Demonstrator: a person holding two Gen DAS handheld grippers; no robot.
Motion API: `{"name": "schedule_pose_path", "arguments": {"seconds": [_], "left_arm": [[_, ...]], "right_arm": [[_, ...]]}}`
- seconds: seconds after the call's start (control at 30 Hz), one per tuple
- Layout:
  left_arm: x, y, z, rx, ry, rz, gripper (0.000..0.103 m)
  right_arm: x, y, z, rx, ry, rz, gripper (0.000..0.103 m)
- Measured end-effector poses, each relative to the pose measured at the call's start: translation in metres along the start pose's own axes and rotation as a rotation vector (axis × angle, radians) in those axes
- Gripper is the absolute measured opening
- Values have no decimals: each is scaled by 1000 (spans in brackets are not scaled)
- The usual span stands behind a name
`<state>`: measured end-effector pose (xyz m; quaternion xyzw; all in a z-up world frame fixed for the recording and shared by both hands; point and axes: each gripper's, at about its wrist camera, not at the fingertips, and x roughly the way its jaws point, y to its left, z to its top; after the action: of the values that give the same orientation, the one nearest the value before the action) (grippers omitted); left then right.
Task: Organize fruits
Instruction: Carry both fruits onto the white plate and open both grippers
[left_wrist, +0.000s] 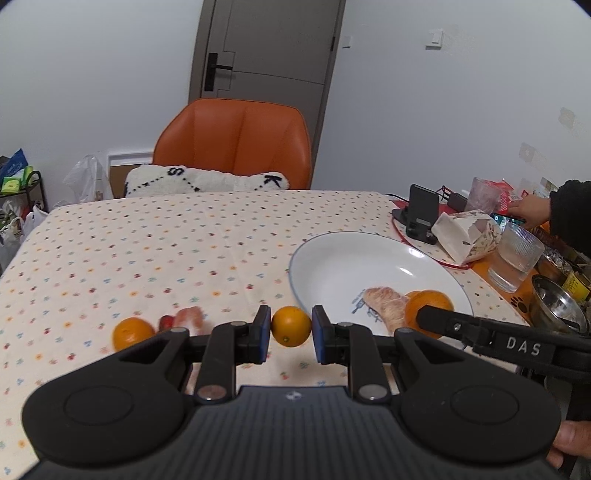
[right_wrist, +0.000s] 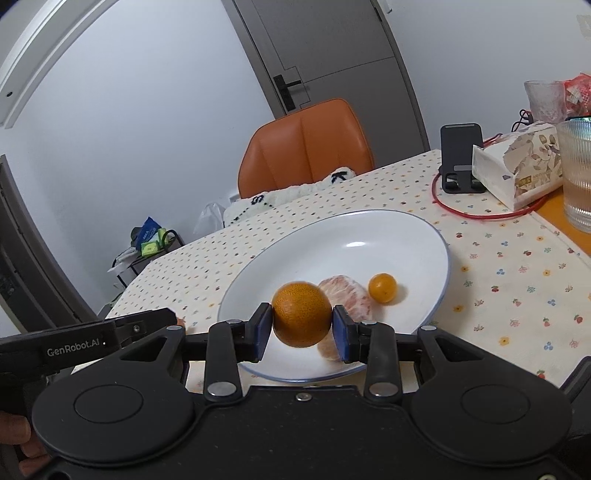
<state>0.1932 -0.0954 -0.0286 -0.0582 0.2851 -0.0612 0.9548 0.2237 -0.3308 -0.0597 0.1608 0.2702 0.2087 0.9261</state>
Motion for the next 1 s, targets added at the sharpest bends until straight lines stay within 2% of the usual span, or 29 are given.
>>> {"name": "schedule_pose_path", "arguments": {"seconds": [0.2,0.53,0.6,0.83,1.0], "left_arm": [[16,-12,6,19,13,-19,22],[38,-31,10,49,36,-61,22],[41,-34,9,55,43,-67,22],[39,-32,10,46,58,-51,27],[25,-21,11,36,50,-19,34]], "right_arm": [[-5,-4,6,-15,-27,-11,37],[-7,-16,6,5,-21,-32,37],[-9,-18,7,8,-22,-37,40],[-11,-17,7,6,-21,-42,42],[-14,-11,9,-1,-28,-34,50]]}}
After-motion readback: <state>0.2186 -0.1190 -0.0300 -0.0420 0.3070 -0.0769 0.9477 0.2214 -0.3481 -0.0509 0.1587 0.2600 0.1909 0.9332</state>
